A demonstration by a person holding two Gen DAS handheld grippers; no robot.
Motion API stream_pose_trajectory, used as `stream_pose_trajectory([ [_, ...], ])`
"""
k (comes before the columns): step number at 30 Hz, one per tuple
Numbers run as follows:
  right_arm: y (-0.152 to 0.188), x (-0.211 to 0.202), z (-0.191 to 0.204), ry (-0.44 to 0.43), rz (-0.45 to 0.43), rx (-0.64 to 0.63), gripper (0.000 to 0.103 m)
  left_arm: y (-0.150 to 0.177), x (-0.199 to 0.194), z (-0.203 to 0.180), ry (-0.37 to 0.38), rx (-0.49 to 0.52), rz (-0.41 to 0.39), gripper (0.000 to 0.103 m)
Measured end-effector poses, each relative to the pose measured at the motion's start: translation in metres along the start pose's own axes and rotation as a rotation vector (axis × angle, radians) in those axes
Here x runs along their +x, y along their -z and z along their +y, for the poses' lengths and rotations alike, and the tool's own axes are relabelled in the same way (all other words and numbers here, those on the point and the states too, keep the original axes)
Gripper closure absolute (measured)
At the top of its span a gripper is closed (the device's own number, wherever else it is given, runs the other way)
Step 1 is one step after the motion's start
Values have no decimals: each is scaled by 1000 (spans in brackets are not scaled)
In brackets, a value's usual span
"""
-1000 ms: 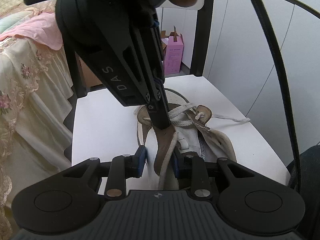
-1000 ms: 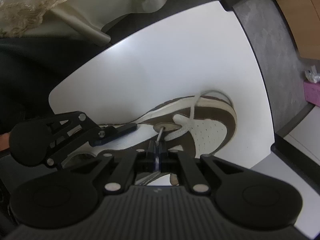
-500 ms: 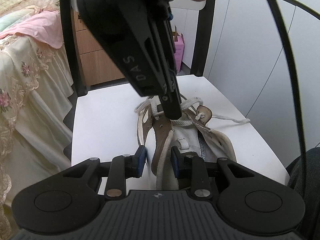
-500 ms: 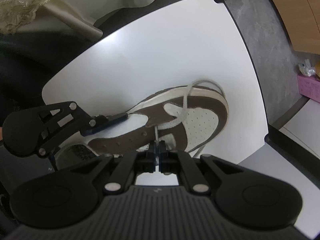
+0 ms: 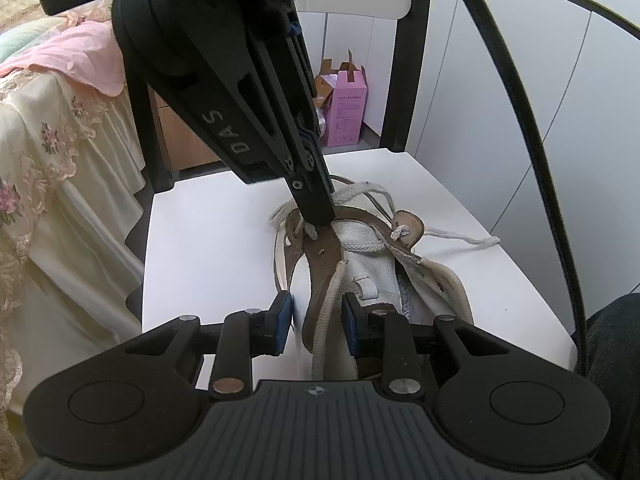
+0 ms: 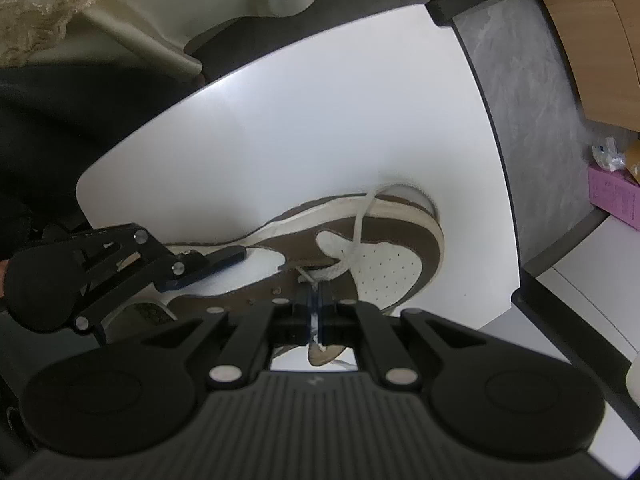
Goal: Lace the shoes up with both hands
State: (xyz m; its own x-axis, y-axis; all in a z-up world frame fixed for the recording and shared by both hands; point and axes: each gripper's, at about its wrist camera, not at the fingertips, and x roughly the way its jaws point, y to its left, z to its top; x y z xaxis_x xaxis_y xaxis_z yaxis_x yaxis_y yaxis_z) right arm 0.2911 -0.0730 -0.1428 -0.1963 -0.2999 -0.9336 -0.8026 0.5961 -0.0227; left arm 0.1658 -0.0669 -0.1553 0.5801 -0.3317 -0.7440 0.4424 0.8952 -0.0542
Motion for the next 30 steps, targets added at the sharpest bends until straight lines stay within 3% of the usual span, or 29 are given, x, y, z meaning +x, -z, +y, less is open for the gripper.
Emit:
stream_pose_trajectory([
  [21, -5, 5, 7, -37, 3, 52, 100, -9, 1, -25, -12, 22, 3, 72],
  [30, -7, -1, 0, 6, 3, 56, 100, -15, 3, -37, -9, 16, 7, 72],
])
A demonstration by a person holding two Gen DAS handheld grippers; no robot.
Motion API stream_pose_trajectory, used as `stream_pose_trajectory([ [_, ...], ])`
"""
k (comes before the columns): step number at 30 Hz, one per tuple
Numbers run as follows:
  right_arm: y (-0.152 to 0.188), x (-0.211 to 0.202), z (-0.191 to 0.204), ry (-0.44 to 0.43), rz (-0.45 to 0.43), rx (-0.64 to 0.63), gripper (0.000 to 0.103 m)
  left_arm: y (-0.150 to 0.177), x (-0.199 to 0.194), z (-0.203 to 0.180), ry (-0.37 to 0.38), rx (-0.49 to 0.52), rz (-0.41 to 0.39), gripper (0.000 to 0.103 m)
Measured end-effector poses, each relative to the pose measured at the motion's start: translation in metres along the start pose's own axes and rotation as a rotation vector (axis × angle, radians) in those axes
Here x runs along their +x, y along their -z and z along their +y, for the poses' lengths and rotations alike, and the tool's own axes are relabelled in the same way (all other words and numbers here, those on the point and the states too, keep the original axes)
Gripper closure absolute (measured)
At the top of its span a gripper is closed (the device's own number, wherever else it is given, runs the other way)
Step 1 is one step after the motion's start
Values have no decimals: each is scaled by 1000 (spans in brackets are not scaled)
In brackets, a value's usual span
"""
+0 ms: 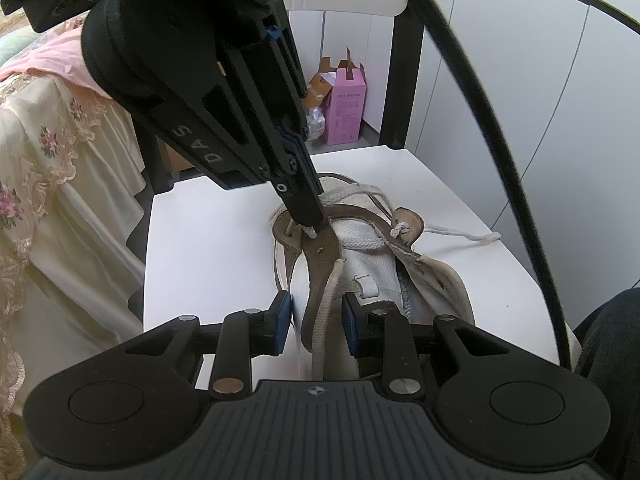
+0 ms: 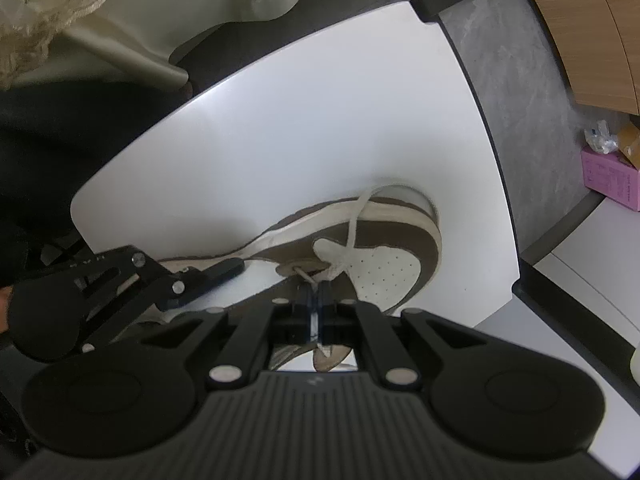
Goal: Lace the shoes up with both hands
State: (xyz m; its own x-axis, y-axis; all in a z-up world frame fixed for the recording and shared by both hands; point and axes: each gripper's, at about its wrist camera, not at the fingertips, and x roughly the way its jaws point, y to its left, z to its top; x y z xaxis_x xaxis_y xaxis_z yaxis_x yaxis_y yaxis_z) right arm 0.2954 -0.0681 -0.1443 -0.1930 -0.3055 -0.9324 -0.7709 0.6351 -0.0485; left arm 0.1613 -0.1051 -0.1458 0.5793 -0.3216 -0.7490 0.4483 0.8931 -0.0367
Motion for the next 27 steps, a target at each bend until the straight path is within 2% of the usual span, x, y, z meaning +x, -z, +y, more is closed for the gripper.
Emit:
stream_pose_trajectory([
  [4, 0, 2, 7, -12, 4, -22, 100, 2, -1, 0, 1, -1, 0, 72],
  [13, -7, 8, 11, 25, -21, -34, 99, 4, 0, 3, 5, -9, 0, 72],
  [22, 18, -16, 11, 40, -79, -60, 98, 5, 4, 10, 27, -70, 5, 72],
  [23, 22, -18, 10, 39, -87, -59, 95, 5, 4, 11, 28, -75, 6, 72],
  [24, 25, -20, 10, 38, -96, -62, 83, 5, 3, 11, 26, -79, 6, 72],
  [25, 28, -22, 10, 38, -105, -64, 75, 6, 2, 11, 23, -83, 5, 72],
  [26, 31, -23, 10, 37, -112, -67, 70, 6, 1, 11, 20, -87, 5, 72],
  [27, 33, -23, 10, 35, -118, -71, 70, 7, -1, 12, 22, -97, 5, 72],
])
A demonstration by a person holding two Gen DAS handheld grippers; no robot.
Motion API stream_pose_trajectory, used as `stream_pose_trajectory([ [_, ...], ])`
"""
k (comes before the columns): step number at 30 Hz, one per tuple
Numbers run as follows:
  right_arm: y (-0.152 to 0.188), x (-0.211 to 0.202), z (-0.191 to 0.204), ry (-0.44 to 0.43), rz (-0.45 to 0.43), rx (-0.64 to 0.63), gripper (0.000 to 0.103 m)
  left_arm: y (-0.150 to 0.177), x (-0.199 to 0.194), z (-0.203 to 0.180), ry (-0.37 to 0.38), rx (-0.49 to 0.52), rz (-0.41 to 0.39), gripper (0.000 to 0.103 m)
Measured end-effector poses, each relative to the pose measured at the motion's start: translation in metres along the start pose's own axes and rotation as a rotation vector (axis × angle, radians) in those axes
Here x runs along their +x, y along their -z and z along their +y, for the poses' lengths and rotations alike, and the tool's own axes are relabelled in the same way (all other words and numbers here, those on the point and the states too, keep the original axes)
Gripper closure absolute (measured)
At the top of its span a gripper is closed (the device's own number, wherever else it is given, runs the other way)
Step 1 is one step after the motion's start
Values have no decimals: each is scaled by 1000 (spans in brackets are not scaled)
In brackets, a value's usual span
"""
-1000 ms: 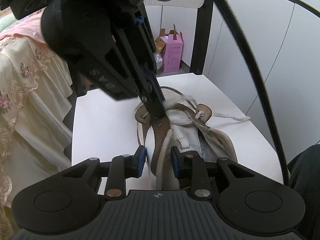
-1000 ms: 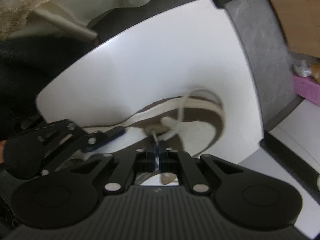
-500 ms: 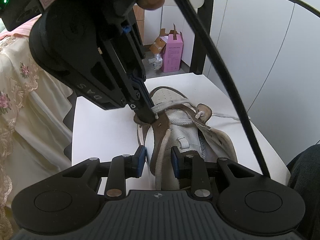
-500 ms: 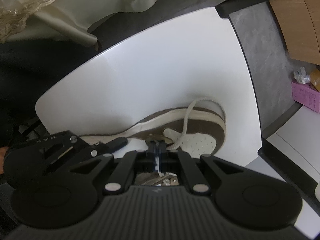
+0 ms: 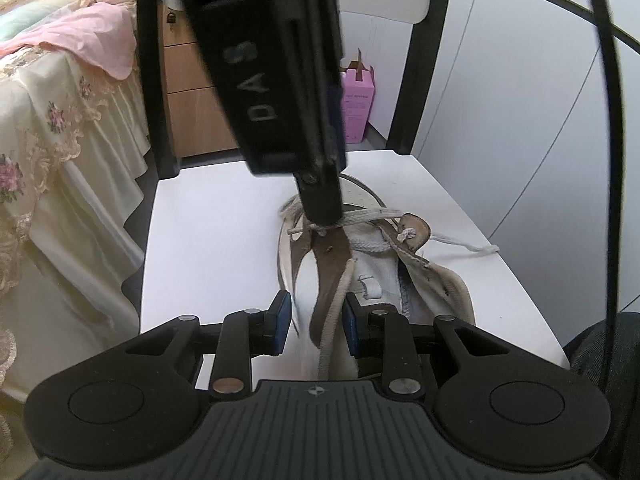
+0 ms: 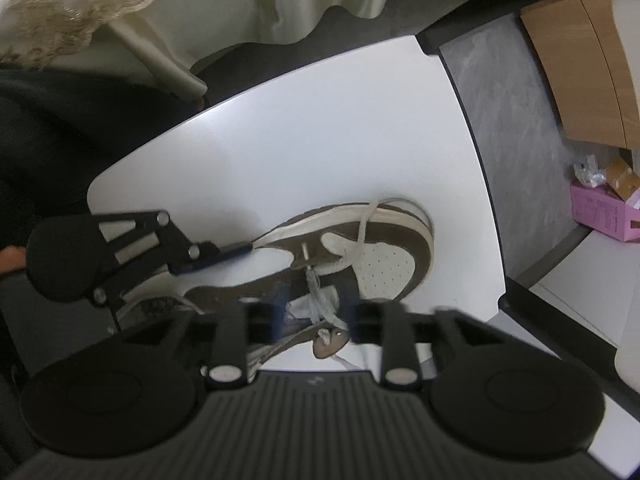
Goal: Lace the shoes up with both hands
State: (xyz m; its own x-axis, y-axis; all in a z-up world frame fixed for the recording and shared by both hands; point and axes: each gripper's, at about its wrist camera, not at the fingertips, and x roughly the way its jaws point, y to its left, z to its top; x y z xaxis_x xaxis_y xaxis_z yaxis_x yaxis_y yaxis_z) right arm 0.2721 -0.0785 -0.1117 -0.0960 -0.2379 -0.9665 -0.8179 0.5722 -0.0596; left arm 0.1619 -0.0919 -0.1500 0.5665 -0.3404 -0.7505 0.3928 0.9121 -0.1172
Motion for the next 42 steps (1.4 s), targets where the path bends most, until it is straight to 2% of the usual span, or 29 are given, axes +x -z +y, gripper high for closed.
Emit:
stream_pose_trajectory([
  [4, 7, 7, -1, -7, -15, 14, 72, 6, -23, 19, 56, -108, -17, 71],
  [6, 10, 10, -2, -6, -26, 16, 82, 9, -32, 34, 95, -184, -21, 67],
  [8, 12, 11, -7, -9, -47, 27, 87, 11, -42, 43, 131, -244, -35, 66],
  [10, 15, 11, -12, -43, -74, 35, 87, 12, -46, 48, 157, -295, -49, 59],
  [16, 23, 19, -19, -67, -88, 28, 85, 12, -51, 83, 212, -491, -63, 43],
  [19, 28, 21, -24, -76, -122, 22, 87, 14, -48, 106, 252, -644, -79, 43],
  [26, 40, 13, -22, -62, -218, 6, 90, 33, -5, 152, 461, -1121, -86, 44],
  [28, 42, 10, -21, -71, -244, -8, 90, 39, 7, 155, 492, -1207, -73, 45],
  [32, 42, 14, -17, -78, -252, -39, 89, 47, 17, 156, 504, -1279, -47, 48],
  [35, 42, 19, -19, -89, -256, -26, 91, 52, 23, 157, 509, -1310, -47, 55],
  [37, 42, 19, -18, -96, -274, -22, 99, 55, 28, 157, 517, -1337, -64, 68],
  [40, 41, 19, -16, -101, -293, 6, 100, 63, 35, 159, 546, -1437, -72, 68],
  [42, 40, 19, -14, -100, -296, 7, 100, 65, 37, 159, 549, -1458, -69, 68],
])
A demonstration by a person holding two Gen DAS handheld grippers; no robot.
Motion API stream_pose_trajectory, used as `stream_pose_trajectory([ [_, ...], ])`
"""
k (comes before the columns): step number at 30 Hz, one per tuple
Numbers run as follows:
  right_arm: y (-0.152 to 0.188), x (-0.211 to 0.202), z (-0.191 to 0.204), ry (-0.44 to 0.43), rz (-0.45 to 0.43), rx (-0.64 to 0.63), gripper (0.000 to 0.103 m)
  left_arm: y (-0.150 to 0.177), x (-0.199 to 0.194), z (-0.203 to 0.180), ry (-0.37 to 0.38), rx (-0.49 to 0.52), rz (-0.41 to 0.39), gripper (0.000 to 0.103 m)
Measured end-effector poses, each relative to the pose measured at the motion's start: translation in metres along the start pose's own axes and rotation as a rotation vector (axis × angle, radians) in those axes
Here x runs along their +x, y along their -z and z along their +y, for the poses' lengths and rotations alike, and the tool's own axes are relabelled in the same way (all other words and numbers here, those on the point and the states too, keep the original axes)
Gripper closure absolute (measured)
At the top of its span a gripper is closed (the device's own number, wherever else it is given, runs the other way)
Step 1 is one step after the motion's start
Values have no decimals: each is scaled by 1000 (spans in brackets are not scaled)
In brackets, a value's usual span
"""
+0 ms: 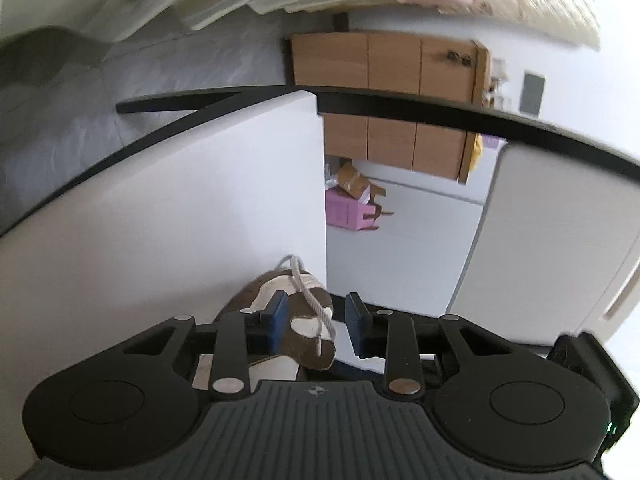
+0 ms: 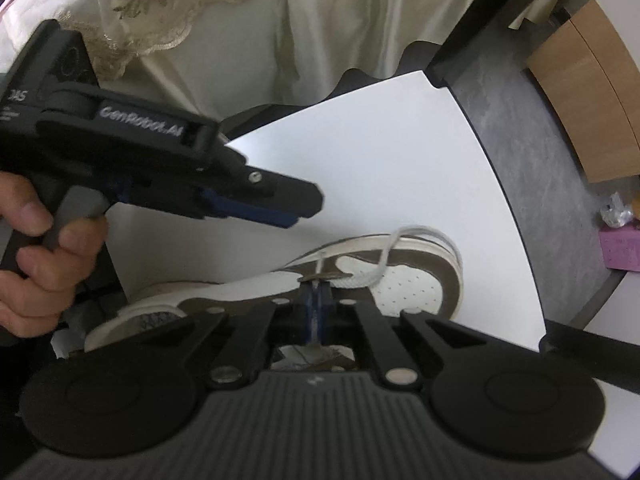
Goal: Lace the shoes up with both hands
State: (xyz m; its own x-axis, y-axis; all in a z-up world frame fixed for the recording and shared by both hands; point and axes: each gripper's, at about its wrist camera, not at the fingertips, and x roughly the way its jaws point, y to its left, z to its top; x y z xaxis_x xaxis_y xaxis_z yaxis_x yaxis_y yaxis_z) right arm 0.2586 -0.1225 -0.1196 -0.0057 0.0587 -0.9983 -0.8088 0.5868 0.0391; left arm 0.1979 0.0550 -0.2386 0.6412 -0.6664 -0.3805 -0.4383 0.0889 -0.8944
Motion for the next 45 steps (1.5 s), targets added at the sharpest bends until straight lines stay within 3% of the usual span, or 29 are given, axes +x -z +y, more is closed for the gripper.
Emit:
stream_pose_trajectory([
  [14, 5, 0, -9, -30, -27, 64, 100, 8, 18, 0, -2, -1, 69, 68],
  [16, 6, 0, -11, -37, -33, 77, 100, 10, 19, 1, 4, -3, 81, 85],
  [19, 9, -1, -11, -37, -39, 75, 99, 11, 22, -1, 17, 4, 102, 94],
  [25, 6, -13, -6, -5, -56, 10, 96, 11, 19, -6, -16, 48, 84, 100],
  [26, 4, -15, -5, -1, -58, -5, 89, 12, 18, -6, -17, 50, 82, 100],
  [27, 2, -16, -4, 0, -62, -21, 76, 12, 18, -6, -17, 52, 80, 100],
  [28, 0, -17, -2, -3, -65, -40, 71, 12, 17, -7, -19, 58, 79, 100],
  [38, -12, 3, 19, 59, -5, -265, 72, 11, 12, -16, -48, 132, 58, 101],
  [45, -7, 6, 18, 80, 18, -280, 73, 10, 2, -22, -53, 163, 25, 101],
])
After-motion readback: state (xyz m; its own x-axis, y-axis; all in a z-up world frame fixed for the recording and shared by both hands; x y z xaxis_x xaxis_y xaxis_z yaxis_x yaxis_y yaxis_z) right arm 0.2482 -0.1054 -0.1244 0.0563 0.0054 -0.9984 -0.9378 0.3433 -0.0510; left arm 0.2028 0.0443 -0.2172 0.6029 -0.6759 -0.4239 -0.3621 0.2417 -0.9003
